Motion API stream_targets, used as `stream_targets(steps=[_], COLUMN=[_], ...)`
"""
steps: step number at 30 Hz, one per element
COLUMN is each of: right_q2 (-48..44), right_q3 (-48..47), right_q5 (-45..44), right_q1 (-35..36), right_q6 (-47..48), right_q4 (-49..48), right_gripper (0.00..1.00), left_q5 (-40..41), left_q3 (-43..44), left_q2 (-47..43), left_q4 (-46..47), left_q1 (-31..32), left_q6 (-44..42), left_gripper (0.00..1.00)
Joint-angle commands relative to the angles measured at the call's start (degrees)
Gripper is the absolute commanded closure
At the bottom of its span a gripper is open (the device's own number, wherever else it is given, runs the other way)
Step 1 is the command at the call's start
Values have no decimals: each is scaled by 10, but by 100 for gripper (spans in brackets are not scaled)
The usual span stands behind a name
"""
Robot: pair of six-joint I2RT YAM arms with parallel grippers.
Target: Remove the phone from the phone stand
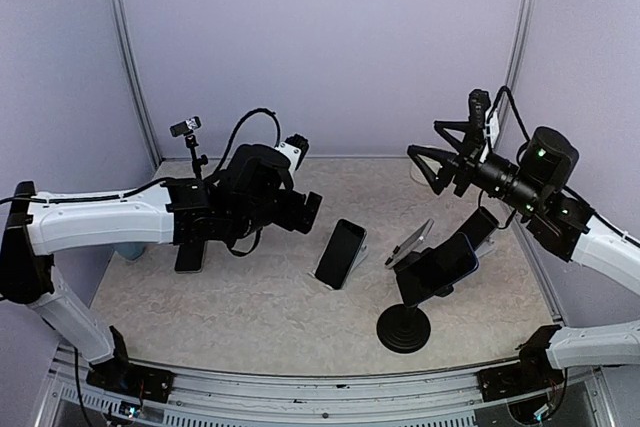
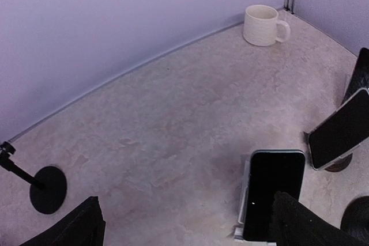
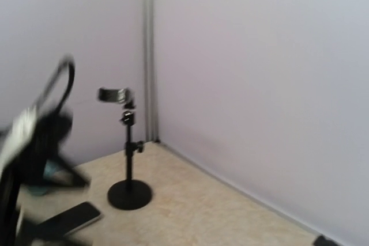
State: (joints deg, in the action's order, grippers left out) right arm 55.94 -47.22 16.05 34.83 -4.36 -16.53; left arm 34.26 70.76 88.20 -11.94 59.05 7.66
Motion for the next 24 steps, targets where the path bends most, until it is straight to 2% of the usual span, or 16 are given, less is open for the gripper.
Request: stream_targets(steps=[1,5,10,15,24], right_q2=[-27,-38,-47,-53,-65], right_q3=[22,40,56,68,88], right_q5=[21,44,67,72,72], right_q1=[-39,-78,-111,-121,-127], right_q6=[-44,-70,-90,-94,-101], right_q4=[7,1,-4,-6,-17], right_gripper=[2,2,2,2,2], left_q5=[-90,-158,-208,-277,-309], left_q3=[-6,-23,55,55,71], left_q2=[28,51,134,168,228], left_q4=[49,95,14,38,37], left_q1=[15,10,9,-1,-26], left_q6=[54,66,57,67,105], left_gripper=[1,1,1,1,1])
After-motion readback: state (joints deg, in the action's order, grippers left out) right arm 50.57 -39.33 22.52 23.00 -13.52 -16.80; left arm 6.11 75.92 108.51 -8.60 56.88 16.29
